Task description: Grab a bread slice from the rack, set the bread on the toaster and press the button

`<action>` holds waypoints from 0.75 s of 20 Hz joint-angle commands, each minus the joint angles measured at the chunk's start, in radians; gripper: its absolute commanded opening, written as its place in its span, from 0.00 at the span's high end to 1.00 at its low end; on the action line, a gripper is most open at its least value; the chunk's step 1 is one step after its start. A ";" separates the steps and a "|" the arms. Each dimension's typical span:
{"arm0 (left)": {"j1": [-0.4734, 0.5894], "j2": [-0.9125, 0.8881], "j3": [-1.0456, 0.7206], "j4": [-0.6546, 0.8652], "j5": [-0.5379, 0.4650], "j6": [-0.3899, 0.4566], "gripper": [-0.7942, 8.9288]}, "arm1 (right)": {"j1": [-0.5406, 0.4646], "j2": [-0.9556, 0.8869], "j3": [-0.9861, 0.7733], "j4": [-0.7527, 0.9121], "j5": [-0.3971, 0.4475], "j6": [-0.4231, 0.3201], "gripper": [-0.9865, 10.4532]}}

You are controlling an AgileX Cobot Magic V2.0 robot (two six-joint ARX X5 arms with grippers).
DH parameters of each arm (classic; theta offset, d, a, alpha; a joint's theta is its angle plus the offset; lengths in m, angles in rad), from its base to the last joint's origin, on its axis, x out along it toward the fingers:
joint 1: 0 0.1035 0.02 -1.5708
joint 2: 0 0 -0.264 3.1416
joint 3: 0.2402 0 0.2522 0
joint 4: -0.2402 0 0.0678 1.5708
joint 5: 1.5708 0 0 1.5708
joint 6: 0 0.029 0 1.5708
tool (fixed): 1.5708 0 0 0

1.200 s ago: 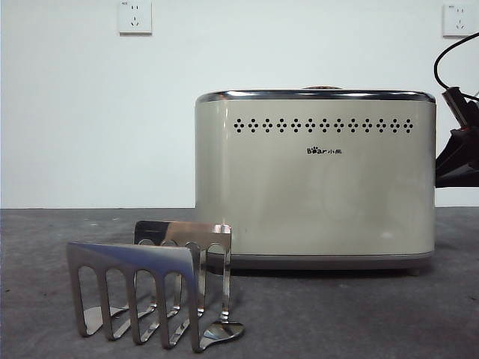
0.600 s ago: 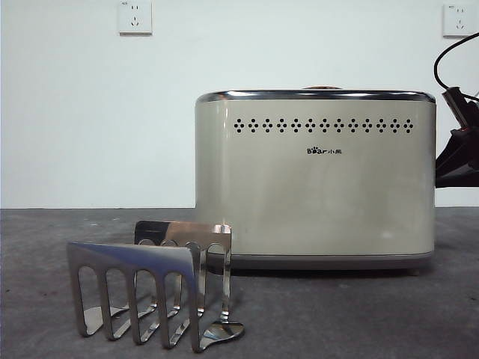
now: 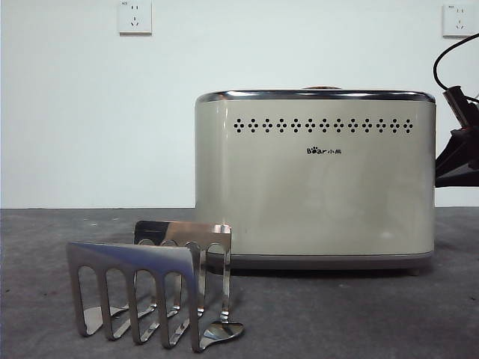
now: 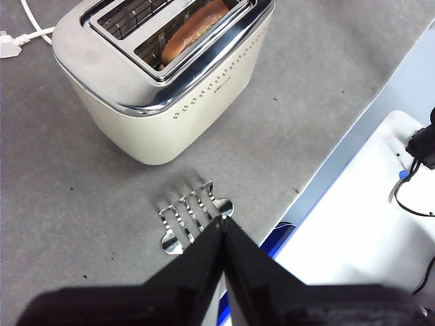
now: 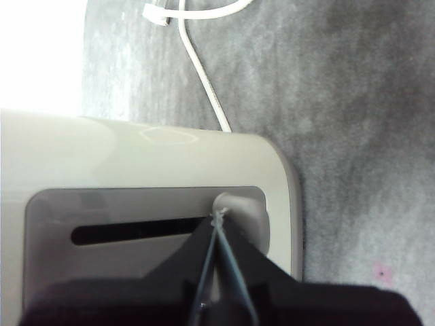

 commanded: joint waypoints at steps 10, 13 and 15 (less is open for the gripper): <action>0.000 -0.002 -0.005 0.003 0.000 0.019 0.92 | 0.004 -0.158 0.027 -0.055 0.063 -0.008 0.92; 0.000 -0.002 -0.005 0.003 0.001 0.020 0.92 | 0.004 -0.257 0.028 -0.077 0.081 -0.010 0.92; 0.000 -0.002 -0.005 0.003 0.001 0.020 0.92 | 0.004 -0.336 0.036 -0.101 0.109 -0.010 0.92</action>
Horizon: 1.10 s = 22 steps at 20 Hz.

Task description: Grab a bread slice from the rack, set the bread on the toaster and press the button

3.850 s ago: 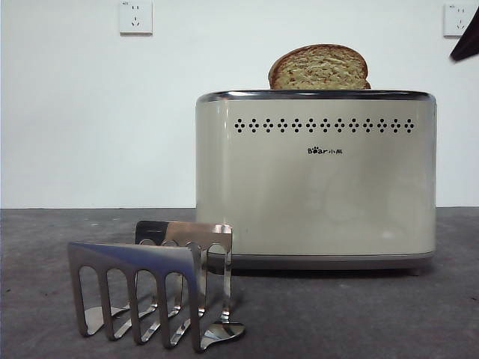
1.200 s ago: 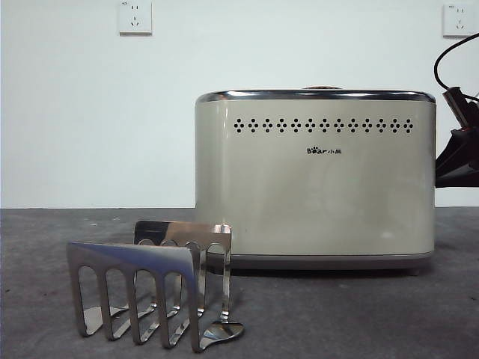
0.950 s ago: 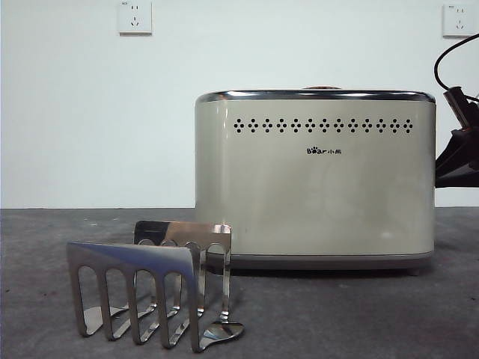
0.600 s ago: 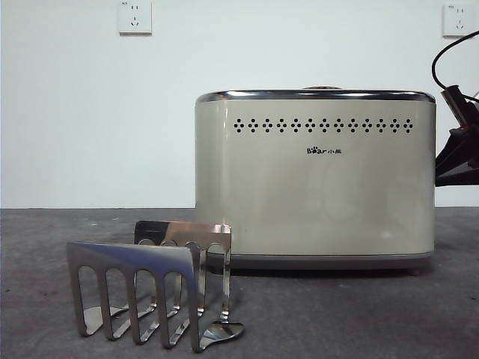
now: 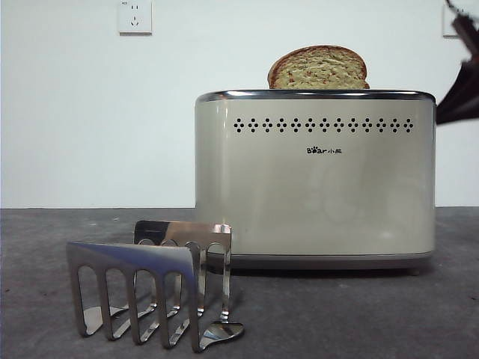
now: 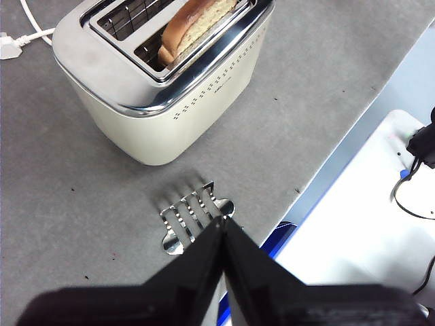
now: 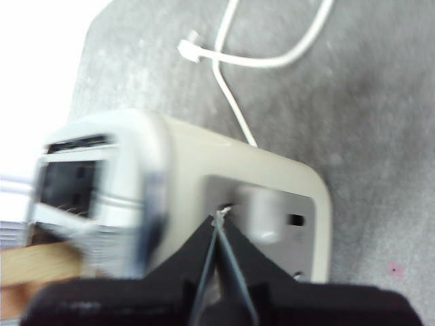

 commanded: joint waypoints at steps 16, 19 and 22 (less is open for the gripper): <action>0.000 -0.001 -0.005 0.003 0.001 0.012 0.92 | 0.001 -0.477 0.599 -0.644 0.509 -0.173 0.91; 0.000 -0.001 -0.005 0.003 0.001 0.012 0.92 | 0.001 -0.476 0.660 -0.671 0.523 -0.169 0.91; 0.000 -0.001 -0.005 0.003 0.001 0.012 0.92 | 0.001 -0.476 0.667 -0.681 0.523 -0.169 0.91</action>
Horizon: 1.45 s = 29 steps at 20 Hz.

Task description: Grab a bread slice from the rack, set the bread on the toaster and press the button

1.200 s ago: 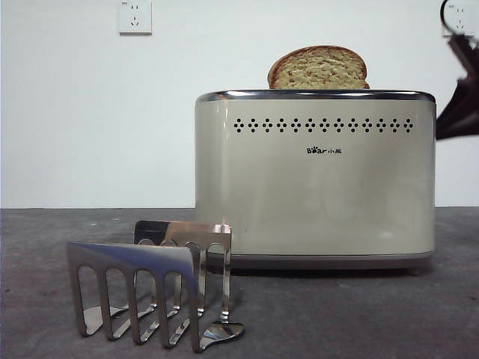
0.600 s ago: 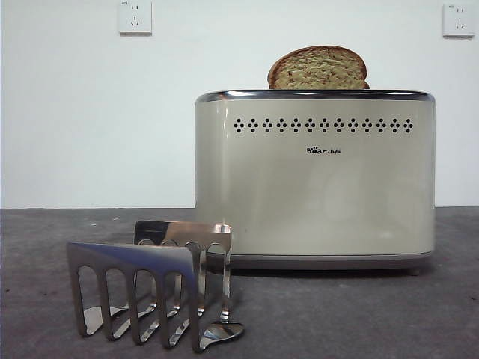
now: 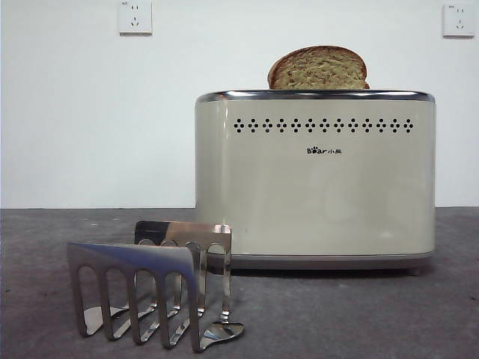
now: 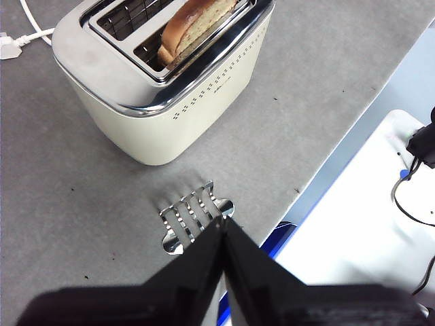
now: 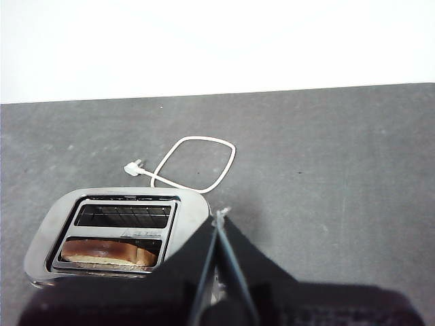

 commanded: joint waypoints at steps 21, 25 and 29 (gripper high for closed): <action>0.591 -0.134 -0.058 0.004 -0.051 0.351 0.92 | 0.001 0.235 0.002 -0.137 0.008 -0.005 0.91; 0.777 -0.362 -0.351 0.185 -0.052 0.370 0.92 | 0.001 0.334 0.002 -0.136 0.008 -0.005 0.91; 0.882 -0.675 -0.875 0.778 -0.087 0.436 0.92 | 0.001 0.418 0.002 -0.103 0.008 -0.005 0.91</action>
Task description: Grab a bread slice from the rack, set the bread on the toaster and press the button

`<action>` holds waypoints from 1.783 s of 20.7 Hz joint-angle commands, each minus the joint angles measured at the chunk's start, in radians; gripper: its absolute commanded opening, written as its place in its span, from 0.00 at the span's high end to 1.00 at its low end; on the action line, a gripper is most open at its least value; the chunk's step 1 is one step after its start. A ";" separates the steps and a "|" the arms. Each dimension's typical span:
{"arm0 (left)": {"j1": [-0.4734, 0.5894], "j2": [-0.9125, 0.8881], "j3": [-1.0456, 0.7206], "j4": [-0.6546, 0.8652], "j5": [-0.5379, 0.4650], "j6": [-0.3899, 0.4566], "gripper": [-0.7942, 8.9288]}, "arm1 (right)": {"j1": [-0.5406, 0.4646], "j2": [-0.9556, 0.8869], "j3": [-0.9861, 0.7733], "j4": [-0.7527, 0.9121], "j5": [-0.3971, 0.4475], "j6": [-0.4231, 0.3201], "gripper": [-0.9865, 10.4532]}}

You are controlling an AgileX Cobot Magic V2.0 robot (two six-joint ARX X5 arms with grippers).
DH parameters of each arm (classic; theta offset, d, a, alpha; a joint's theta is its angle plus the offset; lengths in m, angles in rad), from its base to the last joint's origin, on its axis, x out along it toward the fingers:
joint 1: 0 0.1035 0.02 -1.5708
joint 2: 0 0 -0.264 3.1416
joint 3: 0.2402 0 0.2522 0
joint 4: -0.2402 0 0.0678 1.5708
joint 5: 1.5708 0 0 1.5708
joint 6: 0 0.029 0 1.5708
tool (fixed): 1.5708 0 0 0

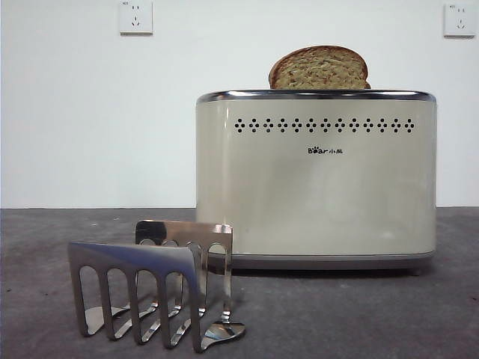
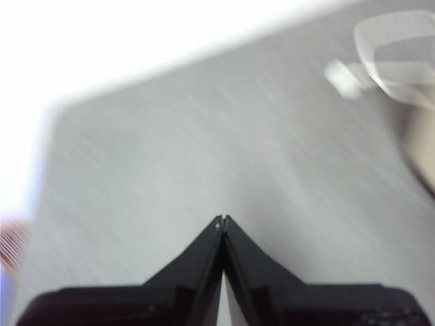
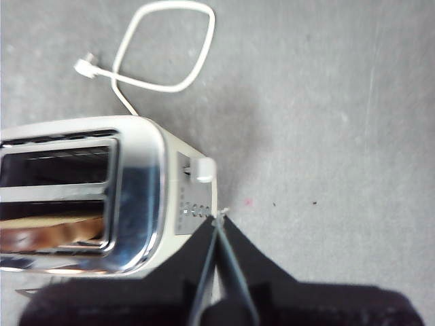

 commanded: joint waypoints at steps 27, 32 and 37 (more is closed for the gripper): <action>0.082 -0.571 -0.989 0.638 0.116 -0.159 0.92 | 0.001 0.107 0.000 0.360 0.161 -0.005 0.91; 0.082 -0.552 -0.989 0.638 0.116 -0.159 0.92 | 0.001 0.108 0.000 0.361 0.162 -0.005 0.91; 0.082 -0.528 -0.989 0.638 0.116 -0.159 0.92 | 0.027 0.028 -0.025 0.360 0.321 -0.005 0.91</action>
